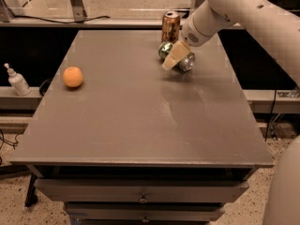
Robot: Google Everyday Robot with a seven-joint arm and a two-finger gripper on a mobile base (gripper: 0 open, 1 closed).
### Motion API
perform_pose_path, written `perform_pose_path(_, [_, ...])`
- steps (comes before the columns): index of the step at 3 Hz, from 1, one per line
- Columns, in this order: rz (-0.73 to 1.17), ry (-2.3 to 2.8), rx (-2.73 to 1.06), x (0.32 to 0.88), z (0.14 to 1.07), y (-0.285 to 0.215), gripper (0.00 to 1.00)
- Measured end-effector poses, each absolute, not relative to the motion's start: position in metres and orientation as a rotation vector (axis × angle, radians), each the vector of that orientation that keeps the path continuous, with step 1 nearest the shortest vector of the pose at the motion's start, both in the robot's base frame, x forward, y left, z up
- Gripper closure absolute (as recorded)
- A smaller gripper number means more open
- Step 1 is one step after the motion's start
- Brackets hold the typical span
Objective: Move green can near orange can
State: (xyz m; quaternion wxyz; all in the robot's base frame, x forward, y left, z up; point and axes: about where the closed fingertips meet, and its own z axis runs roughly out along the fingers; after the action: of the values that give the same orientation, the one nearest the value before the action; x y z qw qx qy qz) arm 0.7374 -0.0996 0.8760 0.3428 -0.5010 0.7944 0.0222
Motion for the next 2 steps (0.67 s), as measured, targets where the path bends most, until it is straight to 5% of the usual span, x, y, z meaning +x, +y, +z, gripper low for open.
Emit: perform_pose_path(2, [0.035,2.067,-1.278,0.7329,0.8837,-0.1089,0.00])
